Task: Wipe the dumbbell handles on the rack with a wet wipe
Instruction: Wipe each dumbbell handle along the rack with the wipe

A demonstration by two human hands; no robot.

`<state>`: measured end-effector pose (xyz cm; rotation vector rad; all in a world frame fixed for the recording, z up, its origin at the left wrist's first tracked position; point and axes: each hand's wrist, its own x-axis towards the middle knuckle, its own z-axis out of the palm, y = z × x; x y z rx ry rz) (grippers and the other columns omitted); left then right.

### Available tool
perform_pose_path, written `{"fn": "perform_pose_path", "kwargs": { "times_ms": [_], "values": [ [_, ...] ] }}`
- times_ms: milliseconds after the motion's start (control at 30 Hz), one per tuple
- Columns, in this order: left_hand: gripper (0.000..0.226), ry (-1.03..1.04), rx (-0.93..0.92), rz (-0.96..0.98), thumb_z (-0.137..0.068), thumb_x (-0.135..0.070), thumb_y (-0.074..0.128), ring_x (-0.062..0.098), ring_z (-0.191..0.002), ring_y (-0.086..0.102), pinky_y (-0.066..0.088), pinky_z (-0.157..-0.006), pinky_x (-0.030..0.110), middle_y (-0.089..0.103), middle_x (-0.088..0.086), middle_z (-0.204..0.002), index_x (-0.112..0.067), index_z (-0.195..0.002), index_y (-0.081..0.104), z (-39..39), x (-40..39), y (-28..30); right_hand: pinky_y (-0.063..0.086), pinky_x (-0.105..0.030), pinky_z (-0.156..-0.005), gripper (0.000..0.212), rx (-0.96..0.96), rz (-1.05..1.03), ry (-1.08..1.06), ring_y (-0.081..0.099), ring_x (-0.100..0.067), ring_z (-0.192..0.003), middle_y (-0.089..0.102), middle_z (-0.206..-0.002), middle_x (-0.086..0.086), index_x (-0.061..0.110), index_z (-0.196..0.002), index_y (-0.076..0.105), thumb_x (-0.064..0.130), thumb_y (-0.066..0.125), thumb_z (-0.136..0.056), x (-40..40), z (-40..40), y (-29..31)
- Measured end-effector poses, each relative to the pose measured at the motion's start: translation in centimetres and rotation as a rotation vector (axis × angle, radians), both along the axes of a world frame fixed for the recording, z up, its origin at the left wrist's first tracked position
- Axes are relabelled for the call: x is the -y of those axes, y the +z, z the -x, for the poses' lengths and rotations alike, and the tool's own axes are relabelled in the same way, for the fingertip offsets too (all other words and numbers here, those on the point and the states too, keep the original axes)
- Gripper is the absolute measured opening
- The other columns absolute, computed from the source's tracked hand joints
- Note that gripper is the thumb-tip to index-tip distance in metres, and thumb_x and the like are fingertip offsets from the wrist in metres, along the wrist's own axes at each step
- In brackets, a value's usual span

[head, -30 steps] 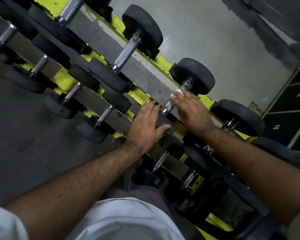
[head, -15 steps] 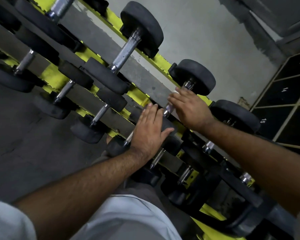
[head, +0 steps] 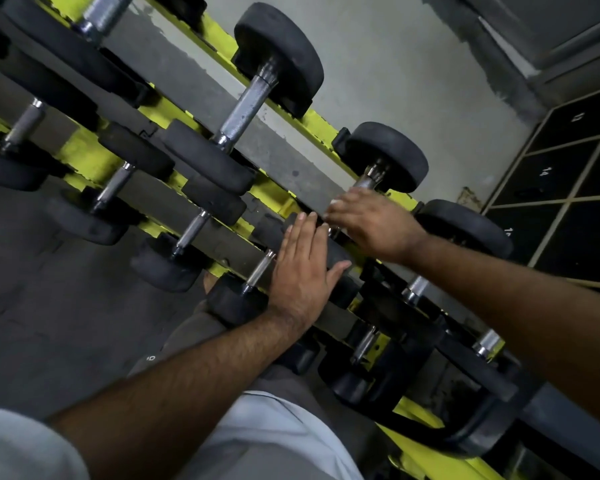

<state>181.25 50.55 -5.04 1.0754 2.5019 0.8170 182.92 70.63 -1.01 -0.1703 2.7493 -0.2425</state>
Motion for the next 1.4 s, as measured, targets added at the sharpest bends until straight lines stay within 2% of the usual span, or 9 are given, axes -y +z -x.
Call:
{"fn": "perform_pose_path", "kwargs": {
  "times_ms": [100, 233, 367, 500, 633, 900, 1033, 1267, 1400],
  "values": [
    [0.074, -0.014, -0.009, 0.035, -0.097, -0.059, 0.035, 0.033, -0.147, 0.027, 0.034, -0.115, 0.05, 0.038, 0.02, -0.153, 0.0, -0.14, 0.045, 0.1, 0.1, 0.0, 0.037, -0.043, -0.111, 0.033, -0.035, -0.105, -0.125, 0.059, -0.029, -0.112, 0.07, -0.112, -0.008, 0.01, -0.112, 0.072, 0.021, 0.045, -0.097, 0.7, 0.6, -0.1],
    [0.073, -0.01, -0.012, 0.02, -0.097, -0.059, 0.034, 0.034, -0.146, 0.029, 0.034, -0.115, 0.05, 0.04, 0.02, -0.151, -0.001, -0.139, 0.045, 0.1, 0.0, 0.0, 0.041, -0.041, -0.105, 0.031, 0.057, 0.004, 0.056, 0.06, -0.025, -0.107, 0.07, -0.109, -0.002, 0.013, -0.112, 0.07, 0.025, 0.046, -0.096, 0.8, 0.9, -0.1],
    [0.073, -0.009, -0.029, 0.018, -0.097, -0.06, 0.035, 0.034, -0.145, 0.031, 0.034, -0.115, 0.05, 0.043, 0.02, -0.149, -0.001, -0.138, 0.047, 0.2, 0.1, -0.1, 0.041, -0.042, -0.106, 0.034, -0.014, -0.174, -0.161, 0.06, -0.03, -0.111, 0.068, -0.112, -0.009, 0.01, -0.112, 0.069, 0.033, 0.046, -0.1, -0.6, 1.5, 0.5],
    [0.071, -0.004, -0.038, 0.024, -0.095, -0.059, 0.04, 0.033, -0.144, 0.033, 0.034, -0.116, 0.048, 0.044, 0.02, -0.148, -0.002, -0.137, 0.048, 0.1, 0.0, 0.2, 0.031, -0.045, -0.117, 0.051, 0.083, -0.189, -0.044, 0.054, -0.029, -0.124, 0.063, -0.126, -0.01, 0.012, -0.123, 0.064, 0.047, 0.034, -0.101, 1.1, 0.2, 0.3],
    [0.074, -0.015, -0.04, 0.041, -0.096, -0.061, 0.03, 0.032, -0.146, 0.03, 0.032, -0.117, 0.047, 0.042, 0.019, -0.149, -0.002, -0.138, 0.045, 0.2, 0.1, 0.1, 0.024, -0.046, -0.12, 0.073, 0.162, -0.358, -0.24, 0.039, -0.032, -0.143, 0.049, -0.148, -0.017, 0.008, -0.14, 0.051, 0.063, 0.025, -0.1, 1.0, 1.3, 1.1],
    [0.071, -0.012, 0.002, 0.014, -0.096, -0.06, 0.036, 0.032, -0.146, 0.03, 0.032, -0.117, 0.048, 0.043, 0.019, -0.149, -0.002, -0.137, 0.046, 0.3, 0.1, 0.3, 0.03, -0.046, -0.119, 0.053, 0.08, -0.268, -0.254, 0.044, -0.031, -0.14, 0.056, -0.143, -0.014, 0.008, -0.135, 0.058, 0.041, 0.03, -0.104, 1.2, 0.5, 0.8],
    [0.069, -0.015, 0.034, -0.027, -0.096, -0.055, 0.043, 0.035, -0.145, 0.031, 0.035, -0.114, 0.052, 0.044, 0.022, -0.148, 0.001, -0.136, 0.049, 0.7, 0.2, 0.4, 0.03, -0.046, -0.119, 0.038, 0.084, -0.004, 0.0, 0.049, -0.027, -0.136, 0.062, -0.137, -0.006, 0.013, -0.131, 0.064, 0.019, 0.048, -0.097, 0.2, -0.2, 1.0],
    [0.072, -0.017, 0.02, -0.024, -0.094, -0.056, 0.038, 0.035, -0.143, 0.034, 0.035, -0.115, 0.051, 0.045, 0.022, -0.146, 0.003, -0.134, 0.05, 0.9, 0.2, 0.3, 0.024, -0.044, -0.12, 0.052, 0.06, 0.071, 0.002, 0.044, -0.029, -0.142, 0.053, -0.148, -0.008, 0.011, -0.142, 0.054, 0.015, 0.062, -0.091, 2.5, -2.2, 0.0],
    [0.07, -0.026, 0.02, -0.015, -0.095, -0.058, 0.04, 0.033, -0.145, 0.031, 0.033, -0.116, 0.049, 0.043, 0.02, -0.148, -0.001, -0.136, 0.048, 1.0, 0.4, 0.1, 0.029, -0.05, -0.121, 0.048, -0.015, -0.012, -0.002, 0.044, -0.029, -0.142, 0.054, -0.148, -0.008, 0.013, -0.142, 0.055, 0.01, 0.048, -0.095, -0.3, -1.6, 0.2]
  ]
}}
